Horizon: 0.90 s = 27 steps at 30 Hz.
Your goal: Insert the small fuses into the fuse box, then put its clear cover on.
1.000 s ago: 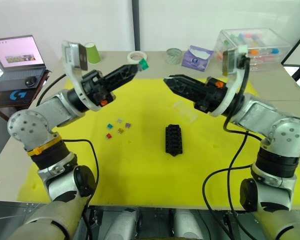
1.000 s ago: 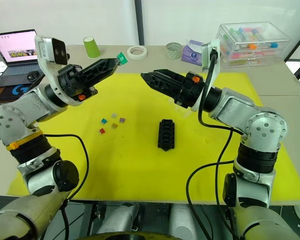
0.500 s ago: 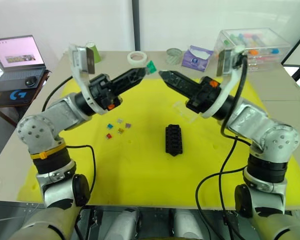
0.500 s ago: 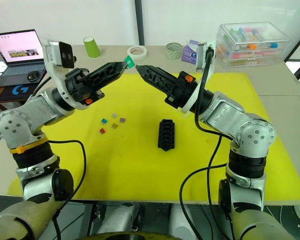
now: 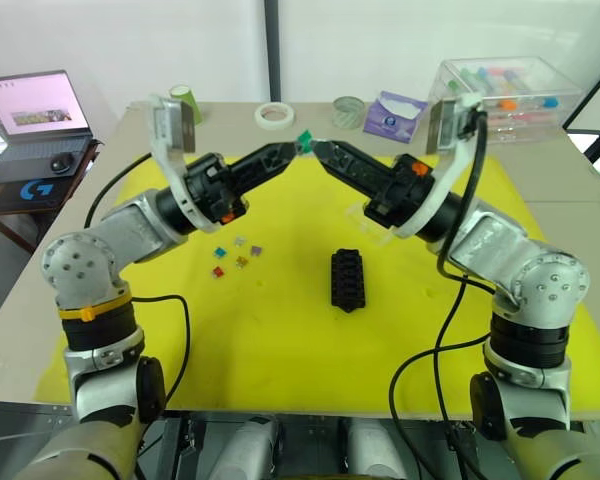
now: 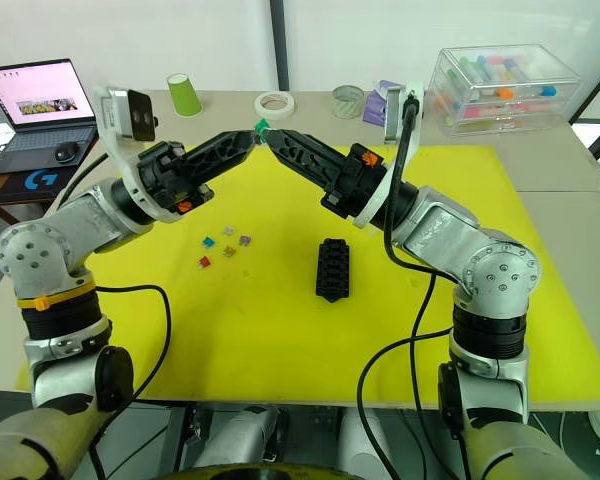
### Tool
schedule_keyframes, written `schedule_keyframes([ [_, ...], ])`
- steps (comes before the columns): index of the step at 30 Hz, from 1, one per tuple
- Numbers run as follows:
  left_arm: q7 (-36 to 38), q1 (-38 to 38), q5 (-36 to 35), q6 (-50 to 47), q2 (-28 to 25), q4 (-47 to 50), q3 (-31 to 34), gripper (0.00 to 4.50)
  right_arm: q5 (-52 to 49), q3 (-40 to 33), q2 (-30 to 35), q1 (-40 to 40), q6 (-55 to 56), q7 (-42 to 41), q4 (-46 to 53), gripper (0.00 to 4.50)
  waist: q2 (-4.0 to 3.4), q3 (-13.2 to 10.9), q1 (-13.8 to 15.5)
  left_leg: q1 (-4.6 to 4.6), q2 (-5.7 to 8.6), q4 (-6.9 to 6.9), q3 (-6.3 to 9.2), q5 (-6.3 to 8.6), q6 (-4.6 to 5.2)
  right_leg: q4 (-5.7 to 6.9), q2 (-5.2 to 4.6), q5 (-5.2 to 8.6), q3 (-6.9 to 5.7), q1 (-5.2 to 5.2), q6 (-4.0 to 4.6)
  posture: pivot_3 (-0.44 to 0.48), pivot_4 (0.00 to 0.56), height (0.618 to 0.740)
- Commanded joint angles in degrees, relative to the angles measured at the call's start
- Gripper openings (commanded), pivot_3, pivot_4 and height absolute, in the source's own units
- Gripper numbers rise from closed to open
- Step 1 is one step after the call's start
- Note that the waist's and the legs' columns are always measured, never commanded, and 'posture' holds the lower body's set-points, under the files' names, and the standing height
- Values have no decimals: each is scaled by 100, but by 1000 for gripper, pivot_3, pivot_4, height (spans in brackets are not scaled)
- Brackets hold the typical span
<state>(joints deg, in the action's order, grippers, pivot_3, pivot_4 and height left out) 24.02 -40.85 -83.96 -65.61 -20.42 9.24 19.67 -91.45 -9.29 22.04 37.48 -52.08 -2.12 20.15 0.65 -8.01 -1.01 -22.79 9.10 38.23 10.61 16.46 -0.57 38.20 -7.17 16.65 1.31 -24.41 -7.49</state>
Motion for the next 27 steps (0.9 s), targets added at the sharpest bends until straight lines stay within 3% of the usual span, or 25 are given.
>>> schedule_keyframes([
  [1, 56, -41, -209, 161, -125, 161, -62, 0, -181, -20, 94, 24, 89, -66, 198, 2523, 0, 0, -2, 0, 0, 0, 0, 0, 0, 0, 0, 0, 0, 0, 0, 0, 150, 740],
  [13, 71, 16, -322, 330, -259, 166, -266, 0, -164, 60, 190, -5, 118, -143, 216, 2523, 0, 0, -4, 0, -1, -1, 0, 0, 0, -2, 1, 0, 1, 0, 0, 0, 150, 740],
  [21, 56, 85, -379, 365, -328, 181, -306, 0, -235, 77, 180, 17, 159, -112, 235, 19, 0, 0, -3, 0, -1, -1, 0, 0, 0, -2, 1, 0, 2, 0, 0, 0, 150, 740],
  [27, 46, 97, -419, 376, -385, 171, -334, 0, -316, 85, 208, 23, 164, -101, 240, 19, 0, 0, 0, 0, -1, -2, 0, 0, 0, -3, 2, 0, 2, 0, 0, 0, 150, 740],
])
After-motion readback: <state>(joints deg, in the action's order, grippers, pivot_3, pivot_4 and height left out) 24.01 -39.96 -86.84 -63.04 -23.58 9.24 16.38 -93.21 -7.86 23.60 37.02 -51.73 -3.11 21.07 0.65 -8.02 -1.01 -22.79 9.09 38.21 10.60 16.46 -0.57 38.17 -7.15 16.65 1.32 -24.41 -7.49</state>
